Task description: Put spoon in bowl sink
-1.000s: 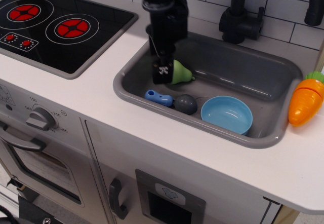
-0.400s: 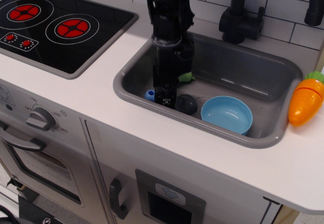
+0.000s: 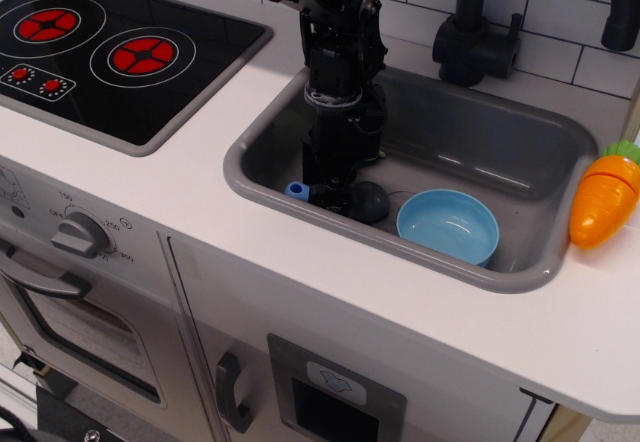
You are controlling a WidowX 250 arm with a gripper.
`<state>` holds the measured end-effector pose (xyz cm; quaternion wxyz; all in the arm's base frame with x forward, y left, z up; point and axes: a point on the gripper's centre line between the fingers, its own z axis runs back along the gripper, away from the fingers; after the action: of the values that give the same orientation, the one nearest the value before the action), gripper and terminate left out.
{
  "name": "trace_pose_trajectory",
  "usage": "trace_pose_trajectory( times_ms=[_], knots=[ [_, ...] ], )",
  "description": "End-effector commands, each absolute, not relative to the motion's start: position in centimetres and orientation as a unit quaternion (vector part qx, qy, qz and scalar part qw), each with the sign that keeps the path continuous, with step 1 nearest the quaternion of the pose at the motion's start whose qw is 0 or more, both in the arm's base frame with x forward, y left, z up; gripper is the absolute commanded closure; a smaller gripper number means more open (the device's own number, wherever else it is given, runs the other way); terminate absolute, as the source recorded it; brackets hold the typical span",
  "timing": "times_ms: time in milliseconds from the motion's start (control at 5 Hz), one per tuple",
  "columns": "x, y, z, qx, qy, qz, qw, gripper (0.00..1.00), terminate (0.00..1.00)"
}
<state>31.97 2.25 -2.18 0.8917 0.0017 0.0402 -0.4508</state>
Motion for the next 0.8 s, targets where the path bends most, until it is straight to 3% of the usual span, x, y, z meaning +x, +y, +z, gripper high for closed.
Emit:
trace_pose_trajectory(
  times_ms=[0, 200, 600],
  knots=[
    [31.9, 2.2, -2.4, 0.024, 0.032, -0.462, 0.886, 0.00, 0.00],
    [32.2, 2.4, -2.1, 0.016, 0.032, -0.452, 0.891, 1.00, 0.00],
    [32.8, 3.1, 1.3, 0.001, 0.019, -0.433, 0.901, 1.00, 0.00]
  ],
)
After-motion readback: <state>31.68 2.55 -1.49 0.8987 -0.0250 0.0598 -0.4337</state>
